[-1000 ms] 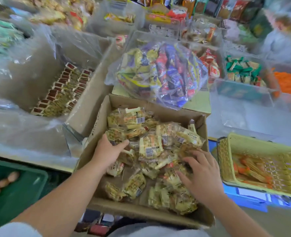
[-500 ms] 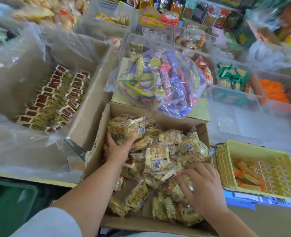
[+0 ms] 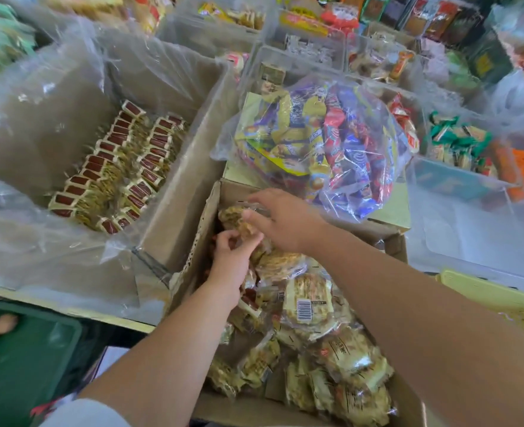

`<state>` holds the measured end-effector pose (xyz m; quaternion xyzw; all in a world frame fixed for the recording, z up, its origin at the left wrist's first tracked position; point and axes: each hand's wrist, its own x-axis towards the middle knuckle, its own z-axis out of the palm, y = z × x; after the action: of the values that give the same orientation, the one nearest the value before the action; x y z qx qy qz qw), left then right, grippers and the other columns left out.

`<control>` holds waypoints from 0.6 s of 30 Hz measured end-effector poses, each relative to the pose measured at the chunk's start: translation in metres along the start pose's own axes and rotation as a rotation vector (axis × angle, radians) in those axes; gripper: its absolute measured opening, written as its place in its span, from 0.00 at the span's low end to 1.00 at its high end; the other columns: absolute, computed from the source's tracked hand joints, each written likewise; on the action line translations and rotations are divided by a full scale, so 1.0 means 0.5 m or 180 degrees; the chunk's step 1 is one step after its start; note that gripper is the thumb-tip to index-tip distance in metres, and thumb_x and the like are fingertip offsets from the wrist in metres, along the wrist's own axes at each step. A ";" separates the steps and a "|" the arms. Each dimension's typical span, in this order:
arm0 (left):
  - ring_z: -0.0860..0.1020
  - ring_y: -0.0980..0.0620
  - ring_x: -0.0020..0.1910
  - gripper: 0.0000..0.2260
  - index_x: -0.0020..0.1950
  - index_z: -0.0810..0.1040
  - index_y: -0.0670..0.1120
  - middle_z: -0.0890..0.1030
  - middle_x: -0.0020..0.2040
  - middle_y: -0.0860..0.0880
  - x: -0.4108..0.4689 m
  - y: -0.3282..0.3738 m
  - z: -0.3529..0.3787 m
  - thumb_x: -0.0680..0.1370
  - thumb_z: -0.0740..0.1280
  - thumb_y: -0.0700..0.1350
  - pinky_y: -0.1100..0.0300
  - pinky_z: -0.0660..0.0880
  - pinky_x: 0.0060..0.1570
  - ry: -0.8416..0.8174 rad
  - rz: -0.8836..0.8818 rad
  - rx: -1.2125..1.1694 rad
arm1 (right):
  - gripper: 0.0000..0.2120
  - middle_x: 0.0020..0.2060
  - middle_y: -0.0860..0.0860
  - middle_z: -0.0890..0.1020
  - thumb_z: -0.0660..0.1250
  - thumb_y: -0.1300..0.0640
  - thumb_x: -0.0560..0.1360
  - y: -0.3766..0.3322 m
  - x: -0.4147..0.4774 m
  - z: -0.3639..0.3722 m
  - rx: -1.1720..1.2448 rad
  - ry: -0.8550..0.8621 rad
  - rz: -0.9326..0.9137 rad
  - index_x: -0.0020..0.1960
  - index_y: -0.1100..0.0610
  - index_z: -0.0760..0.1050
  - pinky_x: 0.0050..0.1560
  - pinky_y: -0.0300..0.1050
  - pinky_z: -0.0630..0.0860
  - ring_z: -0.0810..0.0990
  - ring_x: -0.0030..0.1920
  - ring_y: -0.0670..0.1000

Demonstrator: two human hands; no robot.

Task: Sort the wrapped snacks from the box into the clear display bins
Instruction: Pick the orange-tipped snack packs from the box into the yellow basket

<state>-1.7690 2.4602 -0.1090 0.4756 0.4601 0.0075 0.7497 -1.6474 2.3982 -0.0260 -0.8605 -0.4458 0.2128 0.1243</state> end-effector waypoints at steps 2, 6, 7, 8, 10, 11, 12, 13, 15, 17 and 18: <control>0.76 0.53 0.56 0.16 0.57 0.74 0.62 0.78 0.59 0.55 -0.020 -0.012 0.005 0.72 0.72 0.63 0.51 0.74 0.53 -0.0148 0.0032 0.0148 | 0.26 0.70 0.54 0.74 0.59 0.40 0.82 0.000 0.033 0.029 -0.0194 -0.0329 0.0055 0.75 0.51 0.68 0.68 0.54 0.69 0.71 0.70 0.56; 0.78 0.60 0.52 0.09 0.57 0.76 0.61 0.81 0.55 0.59 -0.074 -0.042 0.003 0.78 0.69 0.58 0.62 0.72 0.44 -0.0529 -0.0008 0.0499 | 0.35 0.66 0.57 0.73 0.65 0.34 0.76 0.005 0.067 0.084 -0.0984 -0.0583 0.0236 0.77 0.49 0.63 0.64 0.56 0.73 0.73 0.65 0.61; 0.78 0.61 0.52 0.11 0.59 0.75 0.61 0.80 0.56 0.59 -0.087 -0.050 -0.004 0.79 0.69 0.59 0.63 0.72 0.43 -0.0648 -0.0049 0.0730 | 0.37 0.65 0.57 0.73 0.66 0.33 0.74 0.006 0.070 0.094 -0.1132 -0.0536 0.0279 0.76 0.49 0.63 0.63 0.56 0.74 0.73 0.64 0.61; 0.77 0.60 0.54 0.14 0.62 0.73 0.62 0.80 0.59 0.59 -0.099 -0.058 -0.014 0.79 0.68 0.60 0.62 0.72 0.46 -0.0803 -0.0107 0.0973 | 0.38 0.64 0.57 0.73 0.67 0.32 0.73 0.008 0.071 0.104 -0.1238 -0.0522 0.0291 0.76 0.48 0.63 0.62 0.57 0.74 0.73 0.64 0.62; 0.75 0.56 0.64 0.26 0.74 0.70 0.59 0.77 0.68 0.58 -0.118 -0.072 -0.040 0.77 0.66 0.64 0.55 0.73 0.62 -0.1214 -0.0230 0.1438 | 0.36 0.64 0.57 0.69 0.70 0.34 0.71 0.016 0.068 0.124 -0.1175 -0.0604 0.0300 0.74 0.44 0.63 0.62 0.59 0.74 0.71 0.64 0.63; 0.73 0.55 0.69 0.32 0.78 0.66 0.59 0.74 0.73 0.58 -0.126 -0.077 -0.054 0.75 0.65 0.66 0.52 0.70 0.69 -0.1391 -0.0271 0.1669 | 0.33 0.64 0.57 0.68 0.71 0.36 0.72 0.021 0.065 0.134 -0.1067 -0.0653 0.0318 0.73 0.42 0.63 0.61 0.59 0.75 0.72 0.63 0.63; 0.70 0.54 0.73 0.35 0.80 0.62 0.60 0.70 0.77 0.58 -0.133 -0.081 -0.068 0.75 0.64 0.68 0.51 0.67 0.72 -0.1491 -0.0282 0.1919 | 0.30 0.64 0.56 0.68 0.70 0.38 0.74 0.026 0.060 0.143 -0.1033 -0.0677 0.0310 0.72 0.42 0.63 0.59 0.59 0.75 0.73 0.62 0.63; 0.68 0.53 0.75 0.36 0.81 0.59 0.61 0.66 0.79 0.58 -0.139 -0.085 -0.082 0.75 0.63 0.69 0.52 0.65 0.73 -0.1518 -0.0254 0.2190 | 0.27 0.65 0.56 0.69 0.68 0.40 0.76 0.030 0.055 0.151 -0.1096 -0.0681 0.0263 0.71 0.43 0.63 0.57 0.58 0.74 0.74 0.61 0.63; 0.67 0.53 0.76 0.33 0.81 0.61 0.60 0.65 0.79 0.58 -0.149 -0.087 -0.103 0.78 0.62 0.68 0.53 0.66 0.72 -0.1420 -0.0092 0.2747 | 0.19 0.63 0.54 0.76 0.62 0.44 0.80 0.038 0.043 0.164 -0.1313 -0.0658 0.0110 0.68 0.46 0.66 0.52 0.56 0.69 0.78 0.58 0.62; 0.78 0.56 0.63 0.20 0.69 0.75 0.62 0.79 0.67 0.57 -0.156 -0.082 -0.117 0.79 0.61 0.65 0.51 0.76 0.64 -0.1182 0.0216 0.2978 | 0.12 0.56 0.54 0.82 0.58 0.47 0.81 0.042 0.026 0.171 -0.1436 -0.0627 -0.0044 0.63 0.49 0.67 0.47 0.54 0.63 0.79 0.55 0.60; 0.81 0.58 0.51 0.12 0.58 0.79 0.62 0.83 0.55 0.58 -0.159 -0.079 -0.122 0.80 0.62 0.63 0.51 0.80 0.56 -0.0927 0.0448 0.2899 | 0.10 0.53 0.54 0.83 0.57 0.47 0.82 0.043 0.014 0.172 -0.1458 -0.0604 -0.0114 0.61 0.49 0.67 0.46 0.53 0.62 0.79 0.53 0.60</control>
<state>-1.8741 2.4460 -0.0910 0.7816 0.2736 -0.2107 0.5194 -1.6692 2.3938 -0.1119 -0.8344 -0.5073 0.1838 -0.1126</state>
